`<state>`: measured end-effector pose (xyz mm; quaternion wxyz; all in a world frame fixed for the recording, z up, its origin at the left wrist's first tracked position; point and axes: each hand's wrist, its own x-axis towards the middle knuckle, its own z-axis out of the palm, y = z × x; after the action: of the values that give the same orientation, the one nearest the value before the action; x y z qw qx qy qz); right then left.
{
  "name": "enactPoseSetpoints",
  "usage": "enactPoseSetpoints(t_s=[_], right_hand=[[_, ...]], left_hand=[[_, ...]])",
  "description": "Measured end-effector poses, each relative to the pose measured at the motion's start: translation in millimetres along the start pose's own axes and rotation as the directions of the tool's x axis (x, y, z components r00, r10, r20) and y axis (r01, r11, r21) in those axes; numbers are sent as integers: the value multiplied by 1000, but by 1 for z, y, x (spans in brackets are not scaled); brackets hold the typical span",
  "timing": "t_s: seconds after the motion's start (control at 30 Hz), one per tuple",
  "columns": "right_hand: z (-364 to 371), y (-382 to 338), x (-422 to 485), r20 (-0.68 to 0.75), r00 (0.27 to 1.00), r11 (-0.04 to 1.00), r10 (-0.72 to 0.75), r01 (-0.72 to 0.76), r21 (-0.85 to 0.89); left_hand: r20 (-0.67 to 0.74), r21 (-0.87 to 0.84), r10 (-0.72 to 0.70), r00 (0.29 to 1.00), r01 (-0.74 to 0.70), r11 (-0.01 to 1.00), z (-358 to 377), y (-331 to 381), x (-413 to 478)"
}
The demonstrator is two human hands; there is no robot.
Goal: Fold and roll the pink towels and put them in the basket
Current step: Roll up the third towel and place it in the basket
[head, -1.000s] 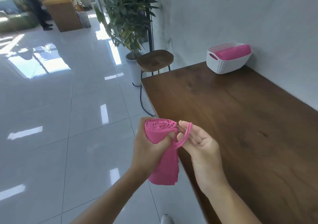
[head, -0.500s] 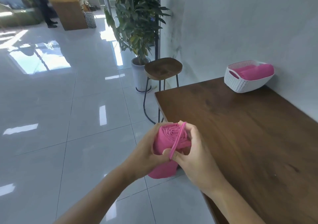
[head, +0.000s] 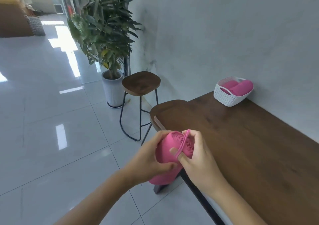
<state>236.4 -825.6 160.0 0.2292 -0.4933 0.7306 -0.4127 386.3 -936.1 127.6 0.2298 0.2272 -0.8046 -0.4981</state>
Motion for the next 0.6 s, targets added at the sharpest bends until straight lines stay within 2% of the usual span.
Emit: enactPoseSetpoints(t_s=[0.17, 0.47, 0.6], right_hand=[[17, -17, -1, -43, 995, 991, 91, -86, 105], [10, -30, -8, 33, 994, 994, 107, -107, 15], [-7, -22, -4, -66, 991, 979, 114, -101, 176]], left_hand=[[93, 80, -52, 994, 44, 996, -27, -33, -7], [247, 107, 55, 967, -84, 991, -29, -46, 20], [316, 138, 74, 946, -123, 983, -23, -40, 48]])
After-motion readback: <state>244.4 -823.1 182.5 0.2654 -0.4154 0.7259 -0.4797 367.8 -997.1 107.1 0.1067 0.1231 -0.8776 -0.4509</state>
